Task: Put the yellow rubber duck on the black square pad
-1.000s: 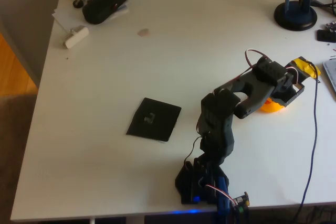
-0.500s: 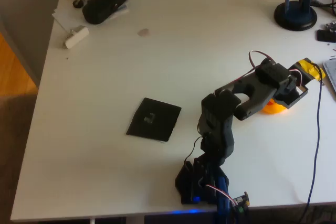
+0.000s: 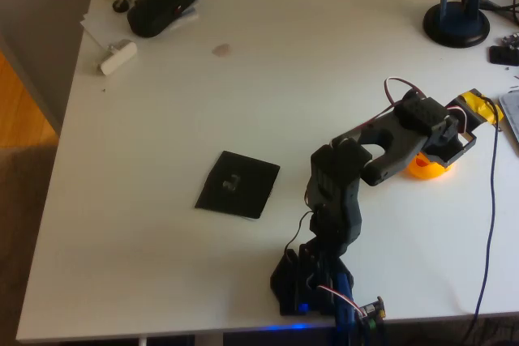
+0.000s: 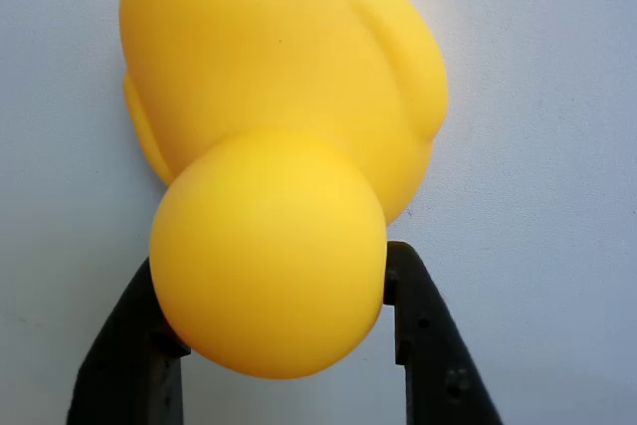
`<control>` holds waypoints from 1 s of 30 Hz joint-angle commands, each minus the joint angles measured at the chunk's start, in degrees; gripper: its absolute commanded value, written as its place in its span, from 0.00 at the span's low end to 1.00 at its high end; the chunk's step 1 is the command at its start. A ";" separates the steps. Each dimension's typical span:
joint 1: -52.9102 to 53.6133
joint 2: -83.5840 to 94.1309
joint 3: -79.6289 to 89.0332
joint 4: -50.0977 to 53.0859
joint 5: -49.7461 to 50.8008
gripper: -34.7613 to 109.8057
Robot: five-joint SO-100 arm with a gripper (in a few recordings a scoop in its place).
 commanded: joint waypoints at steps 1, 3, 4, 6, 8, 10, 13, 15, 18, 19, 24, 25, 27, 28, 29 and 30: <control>0.26 6.59 -1.05 0.79 0.09 0.33; -0.79 9.40 -1.05 0.79 0.44 0.33; -1.41 10.81 -1.05 0.79 1.32 0.33; -2.29 13.97 -1.05 0.88 4.22 0.33; -3.08 17.05 -0.97 0.97 7.73 0.33; -4.66 20.04 -0.88 1.05 11.60 0.33; -7.38 24.96 0.35 1.05 17.84 0.33; -9.32 28.65 2.20 1.05 21.97 0.33; -13.45 34.45 5.54 1.05 27.07 0.33; -14.85 36.39 6.77 1.05 28.65 0.33; -21.97 45.53 11.60 1.05 36.56 0.33; -22.94 47.20 12.39 1.05 38.23 0.33; -24.52 50.19 13.97 1.05 41.22 0.33; -25.14 51.50 14.68 1.05 42.63 0.33; -25.66 52.73 15.38 1.05 44.03 0.33; -26.19 53.79 16.17 1.14 45.35 0.33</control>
